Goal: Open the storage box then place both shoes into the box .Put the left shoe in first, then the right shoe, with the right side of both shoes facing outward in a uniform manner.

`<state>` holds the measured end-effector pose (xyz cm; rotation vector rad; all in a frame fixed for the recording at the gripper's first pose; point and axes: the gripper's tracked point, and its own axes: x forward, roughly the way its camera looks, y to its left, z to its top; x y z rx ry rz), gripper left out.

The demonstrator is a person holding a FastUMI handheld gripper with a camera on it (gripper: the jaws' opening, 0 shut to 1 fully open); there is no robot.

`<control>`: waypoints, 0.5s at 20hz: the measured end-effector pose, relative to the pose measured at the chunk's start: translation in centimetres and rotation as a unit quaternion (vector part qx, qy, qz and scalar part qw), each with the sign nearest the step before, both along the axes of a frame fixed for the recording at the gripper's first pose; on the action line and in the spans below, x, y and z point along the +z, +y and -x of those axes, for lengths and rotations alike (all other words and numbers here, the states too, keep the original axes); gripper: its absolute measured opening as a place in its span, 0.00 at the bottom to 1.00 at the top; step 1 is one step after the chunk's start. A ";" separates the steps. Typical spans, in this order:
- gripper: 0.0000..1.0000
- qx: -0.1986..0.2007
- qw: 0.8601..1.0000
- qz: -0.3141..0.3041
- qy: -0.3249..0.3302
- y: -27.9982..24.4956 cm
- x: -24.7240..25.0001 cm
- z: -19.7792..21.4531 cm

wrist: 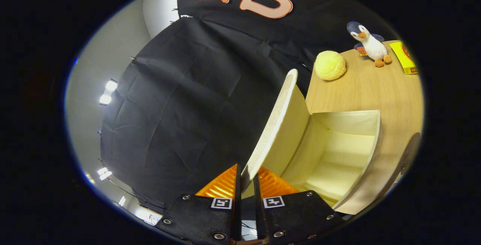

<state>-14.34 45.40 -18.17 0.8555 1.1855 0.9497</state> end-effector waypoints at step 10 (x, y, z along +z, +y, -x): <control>0.18 0.030 0.998 0.052 -0.023 13.7 -0.6 0.0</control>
